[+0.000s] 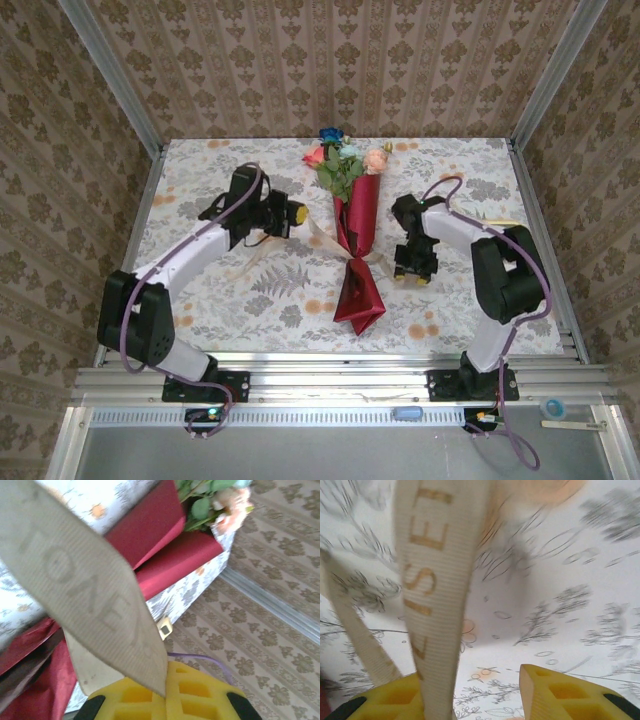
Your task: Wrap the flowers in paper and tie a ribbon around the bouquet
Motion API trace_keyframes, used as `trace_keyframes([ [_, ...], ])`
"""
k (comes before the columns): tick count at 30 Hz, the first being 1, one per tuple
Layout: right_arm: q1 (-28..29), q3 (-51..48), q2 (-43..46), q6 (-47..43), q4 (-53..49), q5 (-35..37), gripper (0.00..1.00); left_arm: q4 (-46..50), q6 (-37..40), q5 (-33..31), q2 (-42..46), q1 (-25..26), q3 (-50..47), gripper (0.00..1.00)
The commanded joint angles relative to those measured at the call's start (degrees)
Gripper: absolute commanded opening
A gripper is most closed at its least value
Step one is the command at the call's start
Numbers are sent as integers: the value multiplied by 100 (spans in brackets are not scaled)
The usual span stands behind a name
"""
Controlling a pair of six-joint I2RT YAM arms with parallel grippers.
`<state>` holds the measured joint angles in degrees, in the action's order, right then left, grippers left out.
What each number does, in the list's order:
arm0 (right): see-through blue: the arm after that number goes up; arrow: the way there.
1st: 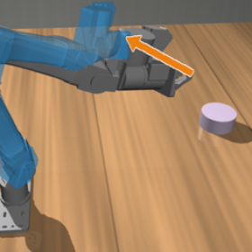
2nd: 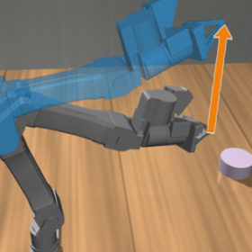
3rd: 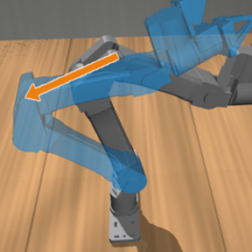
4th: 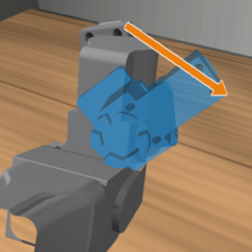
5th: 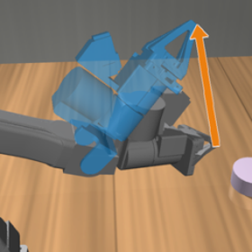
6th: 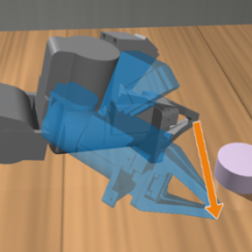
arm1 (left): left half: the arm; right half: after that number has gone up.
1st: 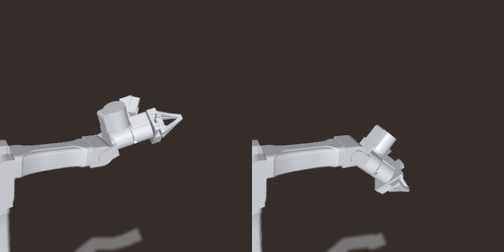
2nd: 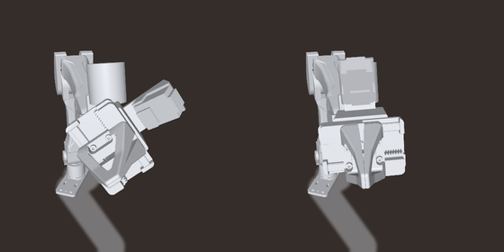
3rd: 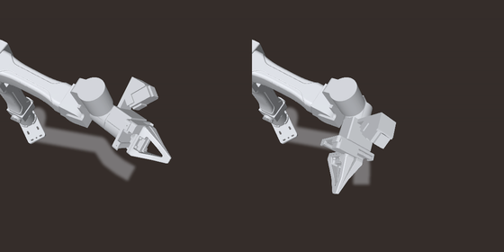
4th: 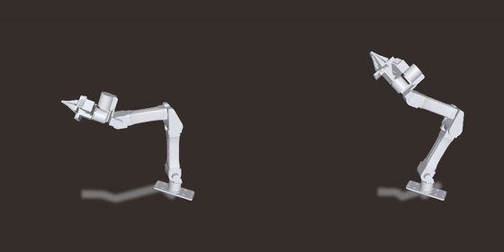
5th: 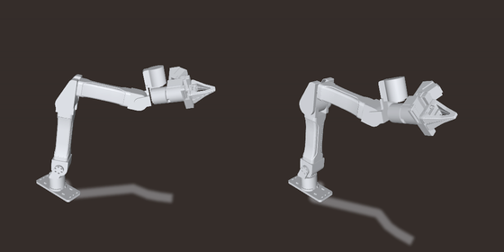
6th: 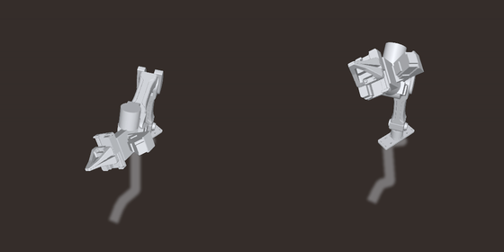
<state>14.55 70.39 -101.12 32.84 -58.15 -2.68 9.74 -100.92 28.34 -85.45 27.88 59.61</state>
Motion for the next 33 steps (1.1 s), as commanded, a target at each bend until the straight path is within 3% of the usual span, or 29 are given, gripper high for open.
trace_keyframes([
  [1, -681, 555, 284, -393, -466, 435, 45, -187, -225, 56, 132, 201, -112, 0],
  [7, -2078, 1656, -531, -528, -456, 582, 45, -417, -340, 114, -8, 371, -80, 0],
  [11, -2527, 2727, -1472, -295, -537, 521, 45, -539, -400, 182, -144, 490, 4, 0],
  [17, -2580, 4330, -2751, -67, -943, 552, 45, -820, -604, 246, -240, 519, -186, 0],
  [24, -2549, 4874, -3446, -84, -1085, 650, 45, -848, -630, 272, -235, 381, -225, 0],
  [33, -2342, 5045, -3986, -44, -1137, 593, 35, -868, -633, 329, -259, 227, -229, 0],
])
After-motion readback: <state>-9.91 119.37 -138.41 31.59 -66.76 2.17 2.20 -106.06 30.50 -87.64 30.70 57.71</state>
